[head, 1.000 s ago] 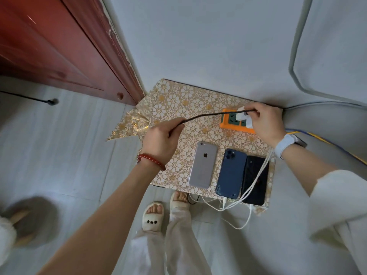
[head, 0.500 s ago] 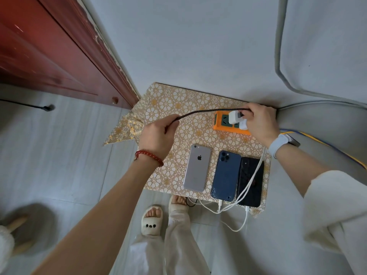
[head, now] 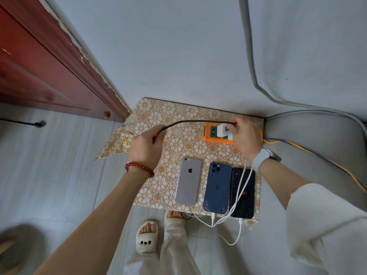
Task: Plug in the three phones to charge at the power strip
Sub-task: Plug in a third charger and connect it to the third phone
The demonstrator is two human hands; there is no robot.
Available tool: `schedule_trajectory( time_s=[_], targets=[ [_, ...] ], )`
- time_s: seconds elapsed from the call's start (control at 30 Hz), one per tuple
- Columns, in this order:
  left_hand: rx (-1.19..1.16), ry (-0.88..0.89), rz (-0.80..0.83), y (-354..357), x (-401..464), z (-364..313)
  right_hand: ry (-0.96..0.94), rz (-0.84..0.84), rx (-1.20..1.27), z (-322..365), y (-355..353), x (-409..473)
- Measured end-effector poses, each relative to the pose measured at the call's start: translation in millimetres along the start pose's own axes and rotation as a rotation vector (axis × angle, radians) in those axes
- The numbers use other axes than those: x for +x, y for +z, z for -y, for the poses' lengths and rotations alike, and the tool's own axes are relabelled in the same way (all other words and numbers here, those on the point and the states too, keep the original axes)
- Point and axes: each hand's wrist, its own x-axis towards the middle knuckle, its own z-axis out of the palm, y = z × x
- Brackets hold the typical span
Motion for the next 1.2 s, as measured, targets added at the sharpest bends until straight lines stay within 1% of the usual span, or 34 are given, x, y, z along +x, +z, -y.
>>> schedule_trajectory(
  time_s=[0.13,0.37,0.53,0.63,0.77,0.97,1.1,1.2],
  targets=[
    [-0.063,-0.088,-0.053,-1.1,9.7,0.1,-0.012,-0.009,-0.027,0.1,4.8,-1.0],
    [-0.098,-0.165,-0.080,5.0,22.1,-2.0,-0.053,-0.042,-0.032,2.0,15.2,-3.2],
    [-0.106,-0.168,-0.061,9.9,25.4,-0.5,-0.078,-0.065,-0.049,1.0,23.1,-5.7],
    [-0.108,-0.169,-0.052,10.9,24.8,-1.6,-0.095,-0.046,-0.087,-1.2,23.6,-3.0],
    [-0.116,-0.163,-0.047,11.0,25.5,-0.2,-0.118,-0.070,-0.139,0.4,26.1,-3.5],
    [-0.102,-0.139,-0.010,9.8,20.5,6.1,-0.084,-0.132,-0.153,-0.5,29.7,-6.1],
    [-0.073,-0.130,0.026,9.4,15.5,9.9,-0.085,-0.151,-0.212,0.4,30.6,-8.0],
    [-0.065,-0.150,0.082,2.1,0.5,15.9,-0.069,-0.118,-0.244,2.4,27.5,-10.4]
  ],
)
